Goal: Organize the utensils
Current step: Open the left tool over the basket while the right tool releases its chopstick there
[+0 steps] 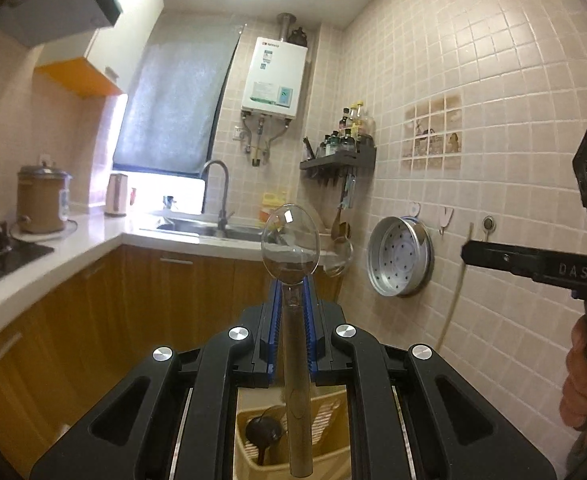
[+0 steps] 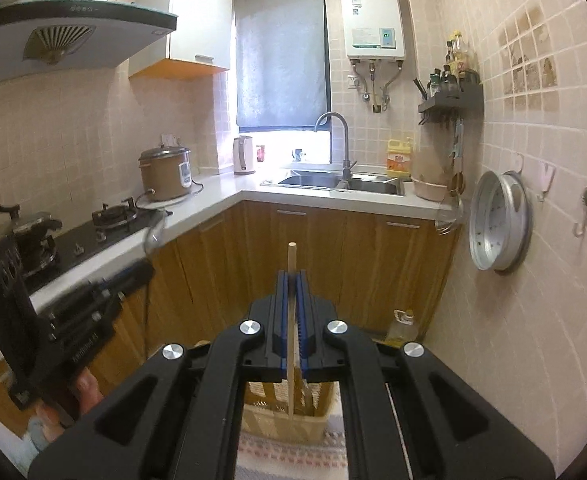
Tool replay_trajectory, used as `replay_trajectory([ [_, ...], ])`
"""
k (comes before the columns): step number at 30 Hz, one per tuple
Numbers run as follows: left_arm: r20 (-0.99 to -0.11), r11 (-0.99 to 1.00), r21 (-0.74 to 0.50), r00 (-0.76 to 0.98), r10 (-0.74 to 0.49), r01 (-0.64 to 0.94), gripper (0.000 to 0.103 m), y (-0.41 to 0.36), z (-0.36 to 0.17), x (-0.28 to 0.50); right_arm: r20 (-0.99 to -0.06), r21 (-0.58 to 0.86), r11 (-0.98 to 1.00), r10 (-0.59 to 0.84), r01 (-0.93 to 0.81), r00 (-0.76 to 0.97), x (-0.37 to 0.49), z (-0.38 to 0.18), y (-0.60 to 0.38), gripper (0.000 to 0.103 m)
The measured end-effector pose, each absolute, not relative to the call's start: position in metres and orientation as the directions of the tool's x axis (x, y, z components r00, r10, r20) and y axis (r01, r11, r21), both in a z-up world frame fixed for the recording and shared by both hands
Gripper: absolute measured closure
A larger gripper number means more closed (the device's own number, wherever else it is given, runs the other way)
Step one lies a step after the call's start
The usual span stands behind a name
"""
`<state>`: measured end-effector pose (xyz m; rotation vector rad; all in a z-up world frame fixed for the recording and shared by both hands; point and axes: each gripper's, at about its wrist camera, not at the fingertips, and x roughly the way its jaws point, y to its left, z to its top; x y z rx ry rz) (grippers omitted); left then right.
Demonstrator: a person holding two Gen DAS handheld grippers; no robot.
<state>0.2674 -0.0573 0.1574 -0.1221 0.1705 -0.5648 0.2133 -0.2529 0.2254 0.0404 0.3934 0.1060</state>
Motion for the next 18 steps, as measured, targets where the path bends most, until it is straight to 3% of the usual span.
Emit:
replay_trajectory([
  [13, -0.142, 0.840, -0.161, 0.830, -0.540, 0.519, 0.094, -0.068, 0.128, 0.296, -0.360, 0.091, 0.989, 0.143, -0.118, 0.922, 0.240, 0.213, -0.250, 0.100],
  [18, -0.160, 0.846, -0.167, 0.833, -0.530, 0.506, 0.094, -0.070, 0.116, 0.302, -0.393, 0.105, 0.986, 0.161, -0.130, 0.905, 0.246, 0.193, -0.247, 0.100],
])
